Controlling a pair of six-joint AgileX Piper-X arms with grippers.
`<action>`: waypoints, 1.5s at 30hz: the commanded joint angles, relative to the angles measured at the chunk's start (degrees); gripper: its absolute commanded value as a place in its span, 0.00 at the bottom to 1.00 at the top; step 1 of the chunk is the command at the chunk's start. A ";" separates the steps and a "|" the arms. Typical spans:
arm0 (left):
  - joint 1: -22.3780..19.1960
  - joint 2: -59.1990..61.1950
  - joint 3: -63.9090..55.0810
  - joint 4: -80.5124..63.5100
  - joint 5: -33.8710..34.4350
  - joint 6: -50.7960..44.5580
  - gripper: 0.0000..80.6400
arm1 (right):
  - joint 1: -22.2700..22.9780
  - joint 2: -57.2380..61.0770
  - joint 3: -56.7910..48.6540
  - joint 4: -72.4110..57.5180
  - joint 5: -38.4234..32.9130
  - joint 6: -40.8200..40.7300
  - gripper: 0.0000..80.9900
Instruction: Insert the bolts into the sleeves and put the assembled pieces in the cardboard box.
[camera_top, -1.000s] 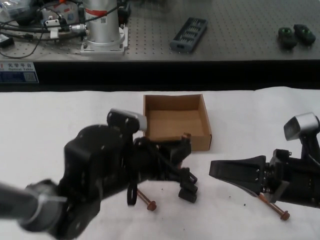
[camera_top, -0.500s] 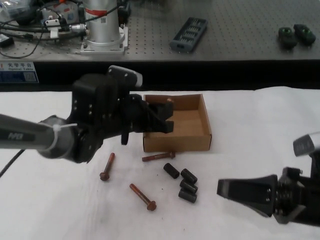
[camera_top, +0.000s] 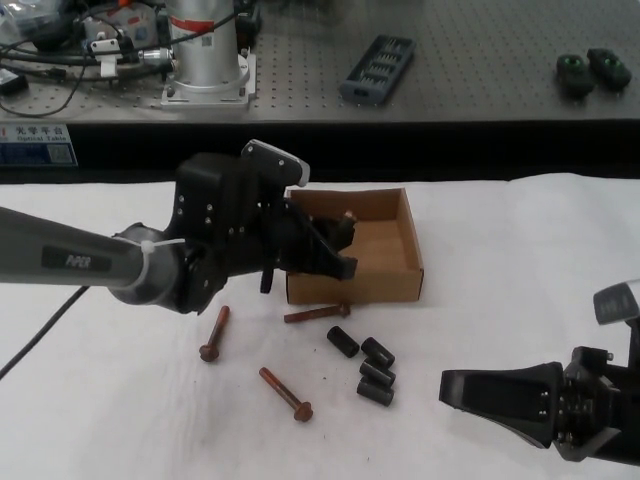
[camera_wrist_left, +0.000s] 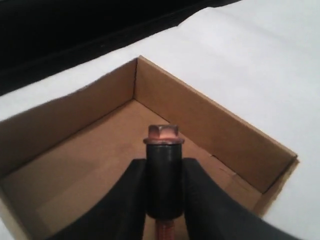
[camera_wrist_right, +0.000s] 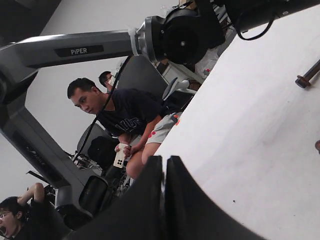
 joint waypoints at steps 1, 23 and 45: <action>-0.03 -0.34 -0.92 -0.71 -2.70 3.07 0.45 | -0.28 -0.85 0.16 -2.99 0.17 1.44 0.05; -0.25 -17.26 -0.79 50.41 -12.79 57.26 0.45 | -4.00 -0.85 -2.28 -2.19 -6.48 1.27 0.05; -5.88 -16.63 0.03 64.24 -5.20 81.12 0.34 | -4.42 -0.85 -2.63 -2.19 -7.74 2.40 0.05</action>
